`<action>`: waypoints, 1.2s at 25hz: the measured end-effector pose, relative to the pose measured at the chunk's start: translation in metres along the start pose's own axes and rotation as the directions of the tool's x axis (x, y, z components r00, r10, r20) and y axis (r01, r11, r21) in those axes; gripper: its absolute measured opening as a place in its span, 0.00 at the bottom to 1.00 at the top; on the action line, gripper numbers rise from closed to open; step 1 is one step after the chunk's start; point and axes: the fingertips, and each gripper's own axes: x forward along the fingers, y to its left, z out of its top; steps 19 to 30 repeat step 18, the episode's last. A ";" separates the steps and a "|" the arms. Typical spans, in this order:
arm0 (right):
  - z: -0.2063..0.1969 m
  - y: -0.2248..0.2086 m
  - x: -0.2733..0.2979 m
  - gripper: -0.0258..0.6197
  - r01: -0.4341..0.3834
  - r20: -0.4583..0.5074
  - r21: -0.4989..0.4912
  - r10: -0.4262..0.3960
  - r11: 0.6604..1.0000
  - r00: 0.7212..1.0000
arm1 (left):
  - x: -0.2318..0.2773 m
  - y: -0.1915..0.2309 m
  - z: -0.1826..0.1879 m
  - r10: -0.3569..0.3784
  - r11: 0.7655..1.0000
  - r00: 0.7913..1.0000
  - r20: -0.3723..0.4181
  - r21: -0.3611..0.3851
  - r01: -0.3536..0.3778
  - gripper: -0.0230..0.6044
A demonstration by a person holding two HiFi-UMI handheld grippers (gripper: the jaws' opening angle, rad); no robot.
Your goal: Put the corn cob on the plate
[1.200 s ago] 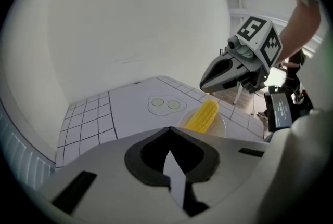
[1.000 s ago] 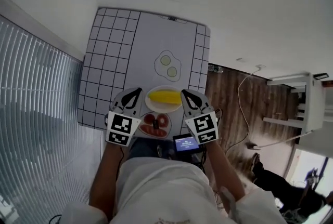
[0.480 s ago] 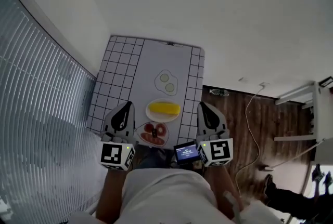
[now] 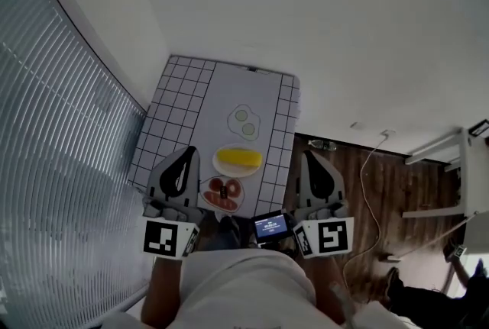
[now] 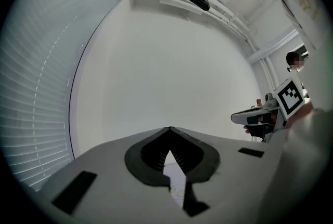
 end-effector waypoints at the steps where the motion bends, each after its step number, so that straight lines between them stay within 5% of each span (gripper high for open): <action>1: 0.000 0.000 -0.003 0.05 0.005 0.002 -0.001 -0.005 1.000 1.000 | -0.002 -0.001 -0.001 0.003 1.000 1.000 0.004 0.003 -0.003 0.05; 6: 0.000 -0.005 -0.017 0.05 0.020 0.010 0.001 -0.020 1.000 1.000 | -0.006 -0.011 0.003 -0.020 0.999 0.999 0.039 -0.047 0.022 0.05; 30: -0.009 -0.010 -0.025 0.05 0.022 0.009 0.015 -0.022 1.000 1.000 | -0.003 -0.012 -0.003 0.001 1.000 1.000 0.024 -0.020 0.000 0.05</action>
